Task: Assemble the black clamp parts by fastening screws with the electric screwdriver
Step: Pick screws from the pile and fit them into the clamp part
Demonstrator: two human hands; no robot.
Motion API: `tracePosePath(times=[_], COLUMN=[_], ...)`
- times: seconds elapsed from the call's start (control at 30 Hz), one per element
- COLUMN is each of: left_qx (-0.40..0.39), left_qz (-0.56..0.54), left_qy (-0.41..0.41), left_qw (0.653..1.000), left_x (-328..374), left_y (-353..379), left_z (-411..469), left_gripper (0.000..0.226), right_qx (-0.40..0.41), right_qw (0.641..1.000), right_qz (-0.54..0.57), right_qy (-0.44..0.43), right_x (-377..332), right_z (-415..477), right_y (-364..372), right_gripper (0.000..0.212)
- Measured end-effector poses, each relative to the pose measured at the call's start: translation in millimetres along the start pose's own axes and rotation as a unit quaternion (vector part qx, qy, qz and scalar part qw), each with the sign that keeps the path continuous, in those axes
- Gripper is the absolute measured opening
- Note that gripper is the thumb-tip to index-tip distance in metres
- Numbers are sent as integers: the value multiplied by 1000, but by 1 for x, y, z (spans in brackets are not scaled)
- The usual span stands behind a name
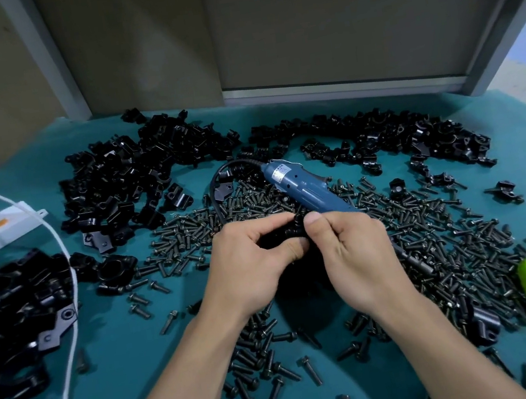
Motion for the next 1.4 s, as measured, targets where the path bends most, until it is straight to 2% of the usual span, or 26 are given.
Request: tracePosePath(times=[0.07, 0.13, 0.17, 0.23, 0.27, 0.4, 0.53, 0.6, 0.63, 0.7, 0.73, 0.8, 0.97, 1.03, 1.1, 1.17, 1.27, 1.4], left_qx=[34, 87, 116, 166, 183, 235, 286, 306, 315, 329, 332, 321, 211, 173, 148, 135, 123, 96], left_qz=[-25, -54, -73, -113, -129, -186, -233, -239, -241, -246, -244, -228, -94, -48, 4, 48, 46, 50], left_qy=[-19, -51, -69, -105, -119, -152, -184, -197, -203, -221, -230, -238, -193, -177, -170, -166, -173, -185], left_qw=[999, 993, 988, 974, 967, 942, 911, 901, 895, 885, 882, 888, 954, 968, 974, 976, 976, 977], left_x=[-4, -11, -15, -25, -29, -39, -44, -45, -46, -50, -51, -51, -42, -40, -38, -37, -39, -41], left_y=[-9, -22, -30, -44, -51, -68, -82, -89, -91, -94, -93, -88, -60, -51, -46, -43, -41, -37], left_z=[4, 9, 12, 18, 21, 26, 24, 23, 23, 22, 21, 20, 18, 14, 11, 11, 12, 15], left_gripper=[42, 41, 41, 42, 42, 36, 26, 25, 25, 21, 23, 28, 13, 9, 16, 19, 8, 17], right_qx=[37, 84, 81, 18, -9, -78, -67, -31, -15, 18, 32, 47, 36, 39, 44, 53, 71, 100], right_qw=[999, 994, 987, 955, 938, 911, 915, 934, 952, 973, 966, 941, 879, 840, 792, 759, 721, 676], right_qz=[-14, -68, -139, -296, -347, -404, -394, -344, -277, -70, 32, 168, 349, 420, 493, 536, 577, 614], right_qy=[4, -1, -8, -17, -9, 15, 53, 93, 127, 218, 253, 291, 324, 342, 358, 366, 378, 395], right_x=[1, 2, 1, 6, 8, 17, 22, 27, 30, 30, 28, 21, 0, 1, 5, 10, 20, 32], right_z=[5, 16, 24, 40, 47, 67, 83, 91, 95, 101, 101, 99, 90, 83, 77, 75, 76, 79], right_y=[-10, -22, -21, -3, 7, 34, 30, 11, 0, -19, -27, -35, -25, -13, -1, 7, 12, 15], right_gripper=[54, 26, 21, 53, 59, 53, 44, 40, 36, 30, 28, 25, 8, 12, 13, 11, 9, 11])
Point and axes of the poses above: each hand's wrist, its own z-axis towards the middle knuckle, its own y-axis out of the palm, x = y × z, the point moved 9 cm from there along z, towards the middle knuckle, and after that the axes turned 14 degrees about x, right-handed, at the moved point
